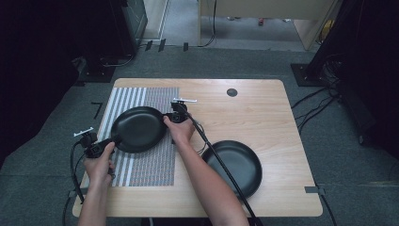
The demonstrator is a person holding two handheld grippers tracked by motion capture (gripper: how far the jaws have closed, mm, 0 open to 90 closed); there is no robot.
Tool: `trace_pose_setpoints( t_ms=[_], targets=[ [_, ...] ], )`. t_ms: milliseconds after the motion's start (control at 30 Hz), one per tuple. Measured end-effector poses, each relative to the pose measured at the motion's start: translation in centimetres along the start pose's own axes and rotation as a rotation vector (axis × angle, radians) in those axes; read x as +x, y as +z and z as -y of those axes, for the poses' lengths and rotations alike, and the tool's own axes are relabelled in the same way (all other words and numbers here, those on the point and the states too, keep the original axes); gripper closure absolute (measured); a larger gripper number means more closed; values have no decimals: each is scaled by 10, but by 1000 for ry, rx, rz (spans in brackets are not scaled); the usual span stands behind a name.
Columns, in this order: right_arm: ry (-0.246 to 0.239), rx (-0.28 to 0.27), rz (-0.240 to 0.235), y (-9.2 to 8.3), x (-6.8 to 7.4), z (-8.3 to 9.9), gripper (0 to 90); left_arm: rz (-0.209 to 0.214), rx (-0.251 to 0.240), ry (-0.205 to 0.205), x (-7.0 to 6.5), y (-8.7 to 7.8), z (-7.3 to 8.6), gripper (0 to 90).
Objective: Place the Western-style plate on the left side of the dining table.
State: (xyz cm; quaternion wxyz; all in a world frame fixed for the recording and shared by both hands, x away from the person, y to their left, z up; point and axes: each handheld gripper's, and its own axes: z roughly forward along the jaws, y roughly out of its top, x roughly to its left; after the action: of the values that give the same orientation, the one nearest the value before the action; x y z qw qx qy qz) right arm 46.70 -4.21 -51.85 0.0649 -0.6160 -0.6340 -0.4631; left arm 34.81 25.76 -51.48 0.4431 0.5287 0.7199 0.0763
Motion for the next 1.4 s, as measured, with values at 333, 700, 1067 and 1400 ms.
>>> trace_pose_setpoints(
  t_ms=[333, 700, 1067, 1400],
  targets=[
    [-62, -29, -1, -4, 1, -2, 702, 29, -5, 32, 0, -2, 0, 611],
    [-138, -156, 19, -51, -2, -8, 559, 45, -110, 83, -3, -38, -15, 451],
    [-281, -169, 45, -105, -3, -1, 324, -4, -83, 212, -22, -55, -2, 285],
    [-333, -176, 69, -157, -19, 18, 289, -11, -52, 313, -41, -62, 23, 125]
  ],
)
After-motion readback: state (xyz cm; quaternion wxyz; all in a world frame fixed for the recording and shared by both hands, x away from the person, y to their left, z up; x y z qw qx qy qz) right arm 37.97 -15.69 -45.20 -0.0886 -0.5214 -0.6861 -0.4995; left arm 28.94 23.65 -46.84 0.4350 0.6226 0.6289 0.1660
